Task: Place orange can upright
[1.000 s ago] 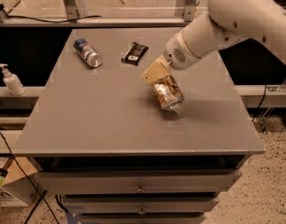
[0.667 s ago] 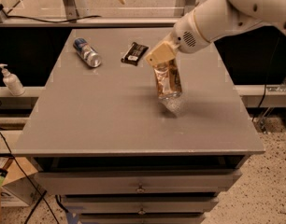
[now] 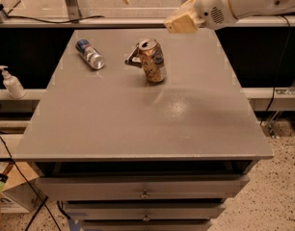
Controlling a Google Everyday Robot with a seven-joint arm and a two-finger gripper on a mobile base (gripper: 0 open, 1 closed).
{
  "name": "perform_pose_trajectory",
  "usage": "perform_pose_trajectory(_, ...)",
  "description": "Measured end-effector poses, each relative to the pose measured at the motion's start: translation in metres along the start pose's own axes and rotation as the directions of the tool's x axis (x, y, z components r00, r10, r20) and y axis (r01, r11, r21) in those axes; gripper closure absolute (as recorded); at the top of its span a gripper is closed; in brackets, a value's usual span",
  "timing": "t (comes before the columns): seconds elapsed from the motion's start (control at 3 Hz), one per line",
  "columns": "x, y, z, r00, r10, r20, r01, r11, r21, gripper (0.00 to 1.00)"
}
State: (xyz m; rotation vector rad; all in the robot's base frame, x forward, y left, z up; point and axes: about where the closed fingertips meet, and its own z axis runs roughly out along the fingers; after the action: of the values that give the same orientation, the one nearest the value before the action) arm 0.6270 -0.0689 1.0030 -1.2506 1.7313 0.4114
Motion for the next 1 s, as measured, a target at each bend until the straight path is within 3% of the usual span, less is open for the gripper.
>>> perform_pose_trajectory(0.33,-0.0096,-0.0064,-0.0138,0.997,-0.066,0.041,0.064,0.9972,0.039,1.00)
perform_pose_trajectory(1.0,-0.0111,-0.0062,-0.0183,0.995,-0.083,0.056,0.080,0.9955,0.052,0.59)
